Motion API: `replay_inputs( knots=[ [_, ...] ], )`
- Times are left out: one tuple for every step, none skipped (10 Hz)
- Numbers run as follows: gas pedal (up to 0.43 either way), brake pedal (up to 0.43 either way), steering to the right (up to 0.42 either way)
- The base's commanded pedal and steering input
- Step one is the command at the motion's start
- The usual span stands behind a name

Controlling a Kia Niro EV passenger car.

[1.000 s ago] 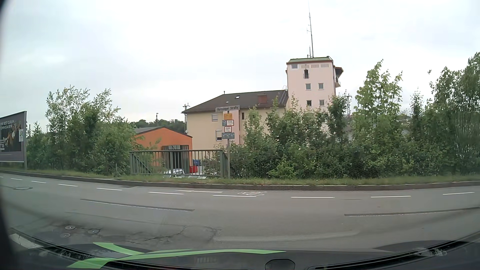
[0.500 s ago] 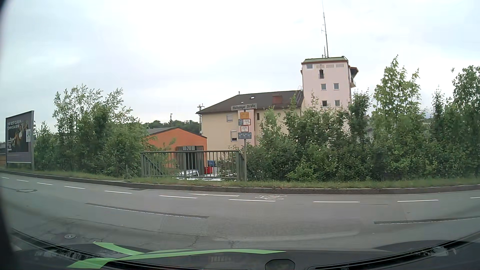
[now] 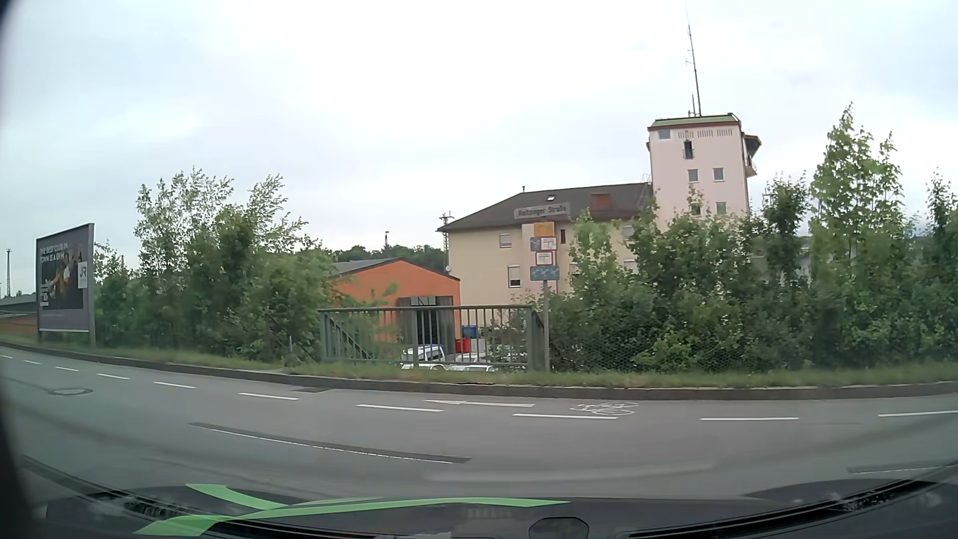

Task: Follow the waypoints while adhering to traffic rules and regulations

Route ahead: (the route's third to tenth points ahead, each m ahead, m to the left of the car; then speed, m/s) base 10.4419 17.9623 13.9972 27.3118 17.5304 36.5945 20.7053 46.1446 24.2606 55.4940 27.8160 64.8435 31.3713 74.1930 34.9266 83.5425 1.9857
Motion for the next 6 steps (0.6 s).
replay_inputs(
  knots=[
    [0.150, 0.000, -0.477],
    [0.157, 0.000, -0.486],
    [0.157, 0.000, -0.489],
    [0.157, 0.000, -0.491],
    [0.157, 0.000, -0.495],
    [0.157, 0.000, -0.500]
  ],
)
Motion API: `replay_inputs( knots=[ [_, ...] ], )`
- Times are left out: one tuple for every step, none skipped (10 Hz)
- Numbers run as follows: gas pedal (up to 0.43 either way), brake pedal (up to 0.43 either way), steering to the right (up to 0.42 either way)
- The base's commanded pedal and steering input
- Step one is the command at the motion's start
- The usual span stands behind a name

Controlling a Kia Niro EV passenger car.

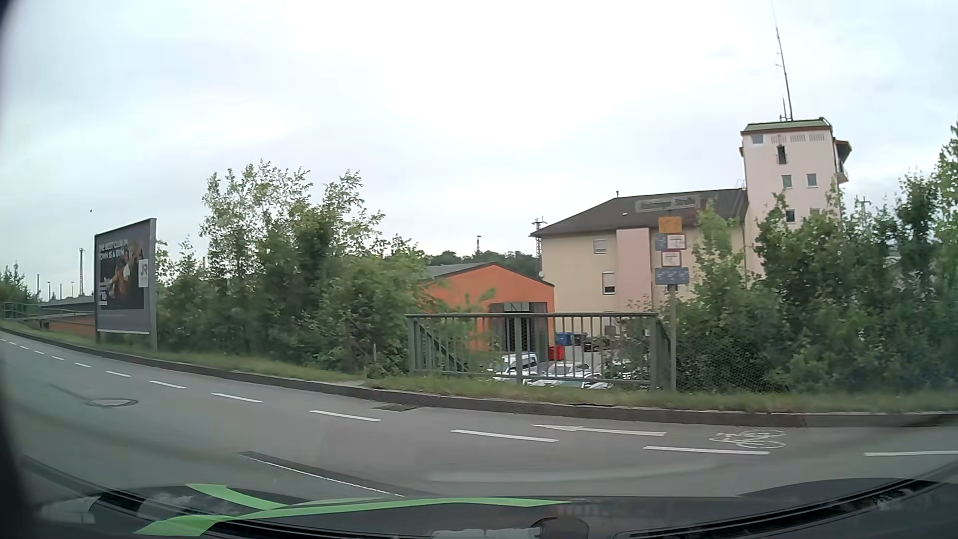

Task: Follow the waypoints while adhering to traffic rules and regulations

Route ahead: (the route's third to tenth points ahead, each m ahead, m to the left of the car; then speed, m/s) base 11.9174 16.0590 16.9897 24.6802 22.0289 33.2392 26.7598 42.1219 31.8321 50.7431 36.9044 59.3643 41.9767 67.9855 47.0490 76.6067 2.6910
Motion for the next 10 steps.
replay_inputs(
  knots=[
    [0.157, 0.000, -0.504],
    [0.157, 0.000, -0.504],
    [0.157, 0.000, -0.502],
    [0.157, 0.000, -0.501],
    [0.157, 0.000, -0.499],
    [0.157, 0.000, -0.499],
    [0.157, 0.000, -0.498],
    [0.157, 0.000, -0.494],
    [0.157, 0.000, -0.487],
    [0.157, 0.000, -0.477]
  ],
)
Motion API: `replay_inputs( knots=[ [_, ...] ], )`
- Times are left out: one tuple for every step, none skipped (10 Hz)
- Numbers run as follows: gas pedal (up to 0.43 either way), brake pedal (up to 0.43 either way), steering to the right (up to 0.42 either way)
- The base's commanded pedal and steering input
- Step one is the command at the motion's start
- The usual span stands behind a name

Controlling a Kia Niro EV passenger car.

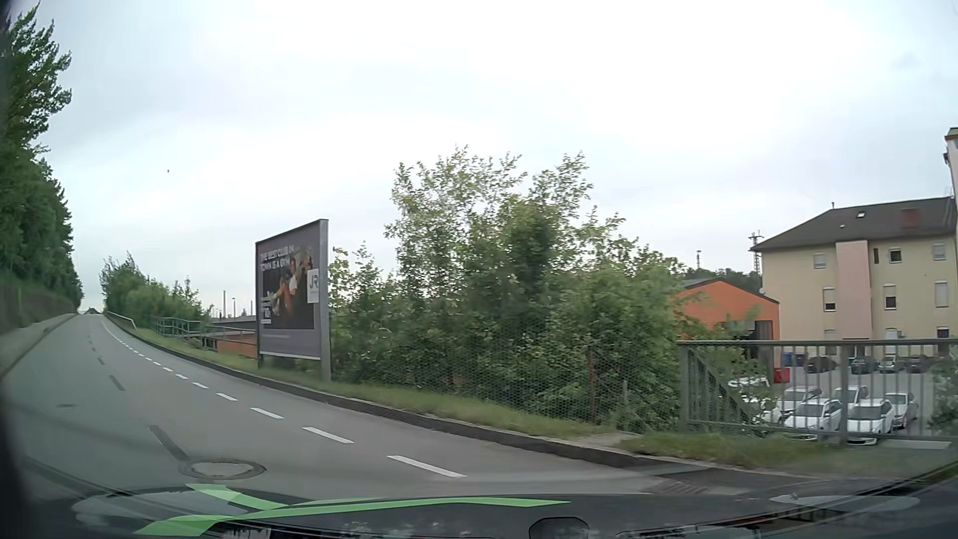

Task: Follow the waypoints while adhering to traffic rules and regulations

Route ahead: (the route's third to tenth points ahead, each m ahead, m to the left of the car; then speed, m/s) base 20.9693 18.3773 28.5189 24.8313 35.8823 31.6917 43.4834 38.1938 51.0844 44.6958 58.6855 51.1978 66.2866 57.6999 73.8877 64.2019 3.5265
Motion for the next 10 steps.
replay_inputs(
  knots=[
    [0.157, 0.000, -0.462],
    [0.157, 0.000, -0.449],
    [0.157, 0.000, -0.435],
    [0.157, 0.000, -0.422],
    [0.157, 0.000, -0.411],
    [0.157, 0.000, -0.404],
    [0.169, 0.000, -0.395],
    [0.169, 0.000, -0.383],
    [0.169, 0.000, -0.360],
    [0.169, 0.000, -0.336]
  ],
)
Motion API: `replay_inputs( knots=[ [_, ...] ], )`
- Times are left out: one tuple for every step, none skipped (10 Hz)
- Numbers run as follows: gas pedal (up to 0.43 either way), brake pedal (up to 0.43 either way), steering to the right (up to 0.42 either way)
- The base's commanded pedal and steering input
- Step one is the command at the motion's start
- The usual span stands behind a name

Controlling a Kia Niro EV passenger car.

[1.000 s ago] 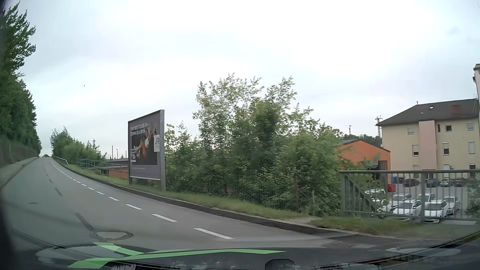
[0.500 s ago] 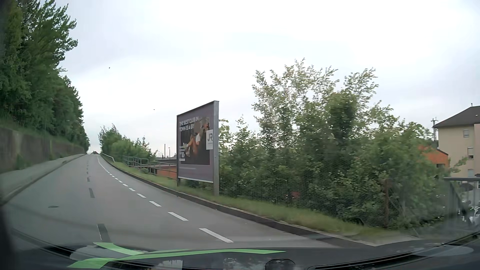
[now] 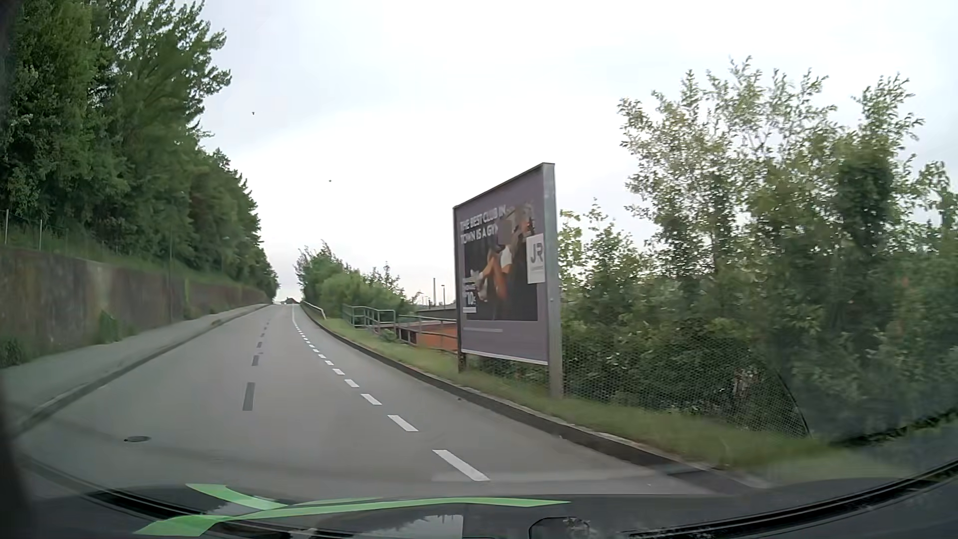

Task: Follow the waypoints while adhering to traffic rules and regulations

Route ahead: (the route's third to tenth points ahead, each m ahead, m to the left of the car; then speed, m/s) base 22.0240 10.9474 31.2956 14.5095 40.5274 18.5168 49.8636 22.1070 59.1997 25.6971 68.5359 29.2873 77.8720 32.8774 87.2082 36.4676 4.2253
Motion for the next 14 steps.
replay_inputs(
  knots=[
    [0.169, 0.000, -0.323],
    [0.169, 0.000, -0.309],
    [0.169, 0.000, -0.289],
    [0.169, 0.000, -0.270],
    [0.169, 0.000, -0.260],
    [0.169, 0.000, -0.246],
    [0.169, 0.000, -0.227],
    [0.169, 0.000, -0.210],
    [0.169, 0.000, -0.199],
    [0.169, 0.000, -0.180],
    [0.169, 0.000, -0.156],
    [0.169, 0.000, -0.125],
    [0.169, 0.000, -0.082],
    [0.169, 0.000, -0.046]
  ],
)
